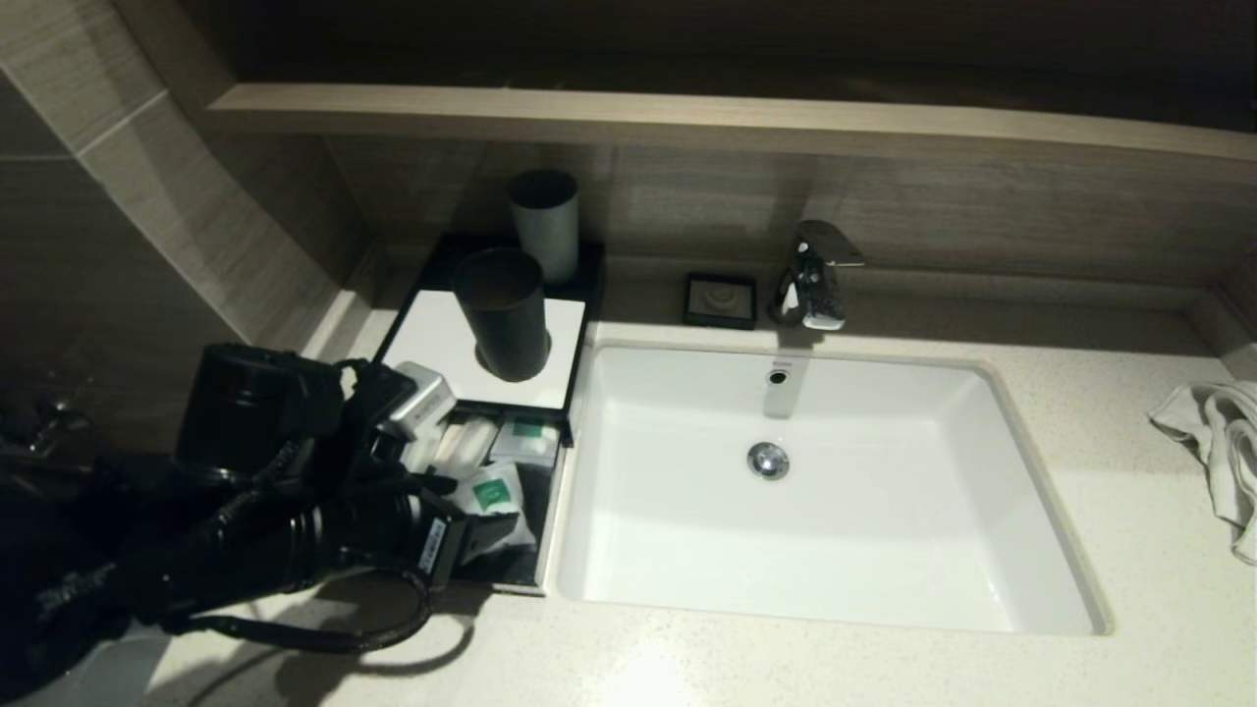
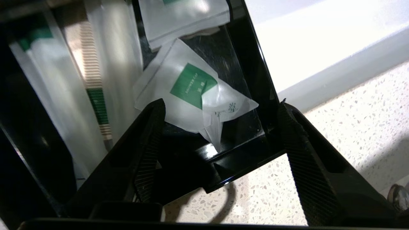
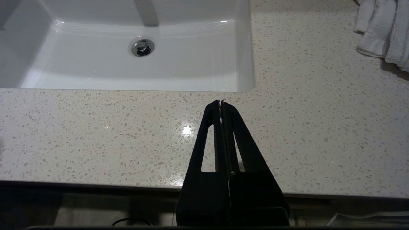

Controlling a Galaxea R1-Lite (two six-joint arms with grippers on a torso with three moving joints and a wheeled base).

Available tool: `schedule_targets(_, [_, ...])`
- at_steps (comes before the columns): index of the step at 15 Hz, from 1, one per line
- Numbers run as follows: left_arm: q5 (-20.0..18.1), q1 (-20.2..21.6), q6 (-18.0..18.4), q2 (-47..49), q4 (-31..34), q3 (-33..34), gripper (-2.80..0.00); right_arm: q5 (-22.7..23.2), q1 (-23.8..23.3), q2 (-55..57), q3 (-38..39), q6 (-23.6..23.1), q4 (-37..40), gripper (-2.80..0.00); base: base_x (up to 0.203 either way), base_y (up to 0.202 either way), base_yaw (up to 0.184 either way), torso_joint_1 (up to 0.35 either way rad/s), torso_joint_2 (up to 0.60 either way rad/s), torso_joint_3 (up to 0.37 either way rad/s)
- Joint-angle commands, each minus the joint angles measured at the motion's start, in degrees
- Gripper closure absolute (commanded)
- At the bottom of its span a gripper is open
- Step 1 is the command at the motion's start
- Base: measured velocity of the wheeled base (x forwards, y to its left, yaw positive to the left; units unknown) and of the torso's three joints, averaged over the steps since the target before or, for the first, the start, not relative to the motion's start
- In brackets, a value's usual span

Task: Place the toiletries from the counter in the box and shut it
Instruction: Place the bathroom toiletry into the drawer, then close the drawer

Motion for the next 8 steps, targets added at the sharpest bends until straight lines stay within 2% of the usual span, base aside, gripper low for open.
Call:
schedule_targets(1, [1.42,0.32,-0.31,-3.5,-0.18,-0.55,-2.8,0.02,0.0,0.09,0.0,0.05,0.0,0.0,0.0,0.0,0.0,0.0,0.0,0.0])
schedule_targets(3, [5.36,0.46,-2.02,-5.47,-0.15,-0.45,-2.8,0.02,0.0,0.09,0.0,0.06,0.0,0.0,0.0,0.0,0.0,0.0,0.0,0.0])
schedule_targets(6, [9.05,1.69,-5.49,-8.02,1.44,-0.35,-2.8,0.02,0.0,0.09,0.0,0.06,0.0,0.0,0.0,0.0,0.0,0.0,0.0,0.0])
schedule_targets(7, [10.67,2.38,-5.74,-8.46,3.23,-0.49,0.0,0.02,0.0,0.09,0.0,0.05,0.0,0.0,0.0,0.0,0.0,0.0,0.0,0.0])
schedule_targets(8, [11.52,2.74,-5.87,-9.03,4.94,-0.35,0.0,0.02,0.0,0.09,0.0,0.06,0.0,0.0,0.0,0.0,0.0,0.0,0.0,0.0])
